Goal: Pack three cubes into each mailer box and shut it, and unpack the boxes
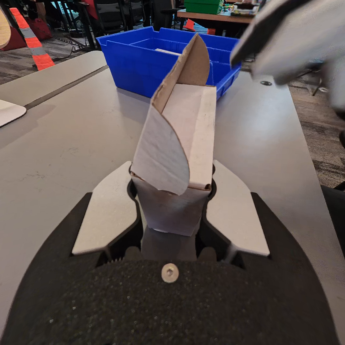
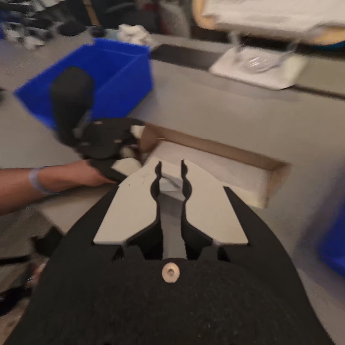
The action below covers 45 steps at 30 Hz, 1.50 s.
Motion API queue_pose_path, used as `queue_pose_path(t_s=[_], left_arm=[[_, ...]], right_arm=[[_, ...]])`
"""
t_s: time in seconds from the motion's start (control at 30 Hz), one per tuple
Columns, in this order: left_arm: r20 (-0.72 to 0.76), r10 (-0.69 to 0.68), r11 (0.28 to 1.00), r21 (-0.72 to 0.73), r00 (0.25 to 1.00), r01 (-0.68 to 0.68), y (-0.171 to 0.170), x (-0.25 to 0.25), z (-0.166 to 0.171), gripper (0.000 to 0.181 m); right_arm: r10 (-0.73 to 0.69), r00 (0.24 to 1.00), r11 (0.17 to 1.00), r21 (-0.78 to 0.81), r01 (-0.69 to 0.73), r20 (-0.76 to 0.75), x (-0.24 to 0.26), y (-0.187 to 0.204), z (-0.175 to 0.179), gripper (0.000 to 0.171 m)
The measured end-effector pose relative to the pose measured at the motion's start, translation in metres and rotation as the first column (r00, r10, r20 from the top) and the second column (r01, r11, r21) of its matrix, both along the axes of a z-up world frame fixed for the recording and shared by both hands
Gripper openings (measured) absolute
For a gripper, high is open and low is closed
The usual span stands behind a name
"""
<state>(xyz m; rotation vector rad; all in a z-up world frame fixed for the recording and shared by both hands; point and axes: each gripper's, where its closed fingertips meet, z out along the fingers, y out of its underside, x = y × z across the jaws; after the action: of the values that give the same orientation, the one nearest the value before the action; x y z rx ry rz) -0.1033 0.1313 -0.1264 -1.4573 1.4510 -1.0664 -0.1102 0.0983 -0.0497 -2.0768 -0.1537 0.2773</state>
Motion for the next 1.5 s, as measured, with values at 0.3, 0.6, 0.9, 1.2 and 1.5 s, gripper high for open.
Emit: queue_pose_path(t_s=[0.3, 0.6, 0.9, 1.2, 1.5], left_arm=[[-0.003, 0.073, 0.997, 0.000, 0.997, -0.073, 0.005, 0.001, 0.000, 0.073], [-0.002, 0.068, 0.998, 0.005, 0.998, -0.068, 0.005, 0.001, 0.000, 0.073], [-0.003, 0.063, 0.998, 0.004, 0.998, -0.063, 0.004, 0.002, 0.000, 0.073], [-0.003, 0.053, 0.999, 0.003, 0.999, -0.053, 0.004, 0.002, 0.000, 0.073], [-0.002, 0.048, 0.999, 0.002, 0.999, -0.048, 0.003, 0.002, 0.000, 0.074]], right_arm=[[-0.008, 0.999, 0.998, -0.065, 0.012, 0.051, -0.047, 0.041, -0.030, 0.006], [-0.010, 1.000, 0.998, -0.068, 0.011, 0.009, -0.039, 0.039, -0.026, 0.003], [-0.008, 1.000, 0.997, -0.082, 0.009, 0.019, -0.042, 0.039, -0.027, 0.003], [0.042, 0.999, 0.995, -0.089, -0.043, -0.009, -0.043, 0.028, -0.037, 0.002], [-0.181, 0.983, 0.978, 0.108, 0.177, 0.027, 0.083, 0.001, -0.007, 0.015]])
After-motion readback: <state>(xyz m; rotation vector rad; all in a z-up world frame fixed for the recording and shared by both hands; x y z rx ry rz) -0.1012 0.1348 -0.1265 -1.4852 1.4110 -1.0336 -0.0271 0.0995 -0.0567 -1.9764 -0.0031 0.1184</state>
